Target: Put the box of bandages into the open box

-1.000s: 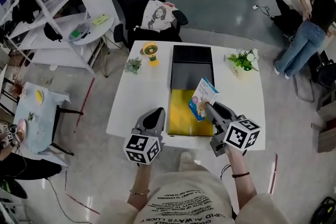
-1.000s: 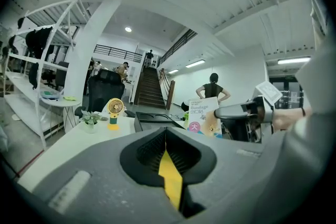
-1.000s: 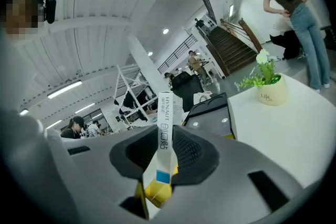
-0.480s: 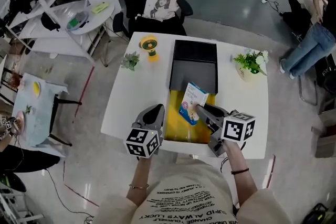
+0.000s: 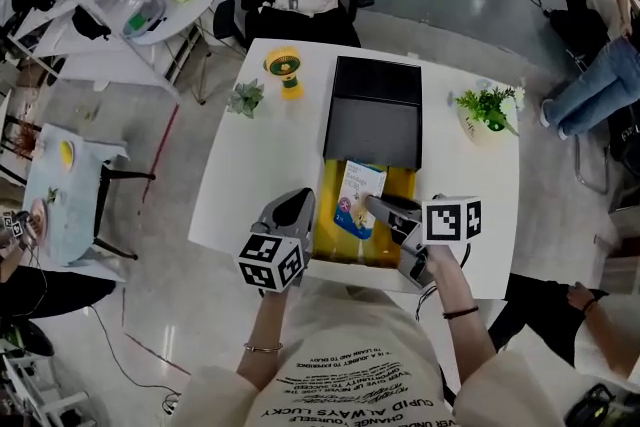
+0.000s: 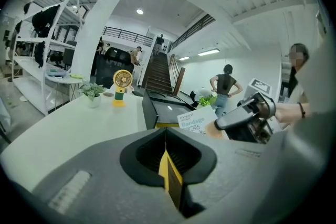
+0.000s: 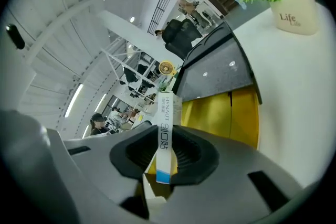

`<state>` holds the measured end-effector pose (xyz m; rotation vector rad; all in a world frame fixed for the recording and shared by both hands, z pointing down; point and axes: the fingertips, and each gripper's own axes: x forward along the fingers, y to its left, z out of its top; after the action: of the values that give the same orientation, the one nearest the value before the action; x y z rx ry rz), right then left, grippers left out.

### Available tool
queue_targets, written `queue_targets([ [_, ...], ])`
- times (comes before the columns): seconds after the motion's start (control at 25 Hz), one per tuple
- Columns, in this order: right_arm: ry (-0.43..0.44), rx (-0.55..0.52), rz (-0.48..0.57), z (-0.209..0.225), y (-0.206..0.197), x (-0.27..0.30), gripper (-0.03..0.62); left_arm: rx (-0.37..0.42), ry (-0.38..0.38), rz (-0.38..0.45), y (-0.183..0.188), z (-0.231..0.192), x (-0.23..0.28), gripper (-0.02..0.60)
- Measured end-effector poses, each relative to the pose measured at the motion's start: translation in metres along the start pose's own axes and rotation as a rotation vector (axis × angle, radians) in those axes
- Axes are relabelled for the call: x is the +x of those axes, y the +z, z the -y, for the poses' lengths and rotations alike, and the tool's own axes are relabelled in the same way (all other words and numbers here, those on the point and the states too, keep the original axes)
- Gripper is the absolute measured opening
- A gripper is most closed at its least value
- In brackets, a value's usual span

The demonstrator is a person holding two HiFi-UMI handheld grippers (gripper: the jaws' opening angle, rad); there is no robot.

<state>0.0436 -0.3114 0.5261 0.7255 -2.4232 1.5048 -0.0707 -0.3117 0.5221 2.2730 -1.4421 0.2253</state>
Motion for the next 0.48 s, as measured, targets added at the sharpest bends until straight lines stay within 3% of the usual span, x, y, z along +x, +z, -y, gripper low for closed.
queue_targets([
  [0.48, 0.023, 0.189, -0.112, 0.016, -0.022, 0.024, 0.083, -0.029, -0.060, -0.097, -0.025, 0.003, 0.007, 0.023],
])
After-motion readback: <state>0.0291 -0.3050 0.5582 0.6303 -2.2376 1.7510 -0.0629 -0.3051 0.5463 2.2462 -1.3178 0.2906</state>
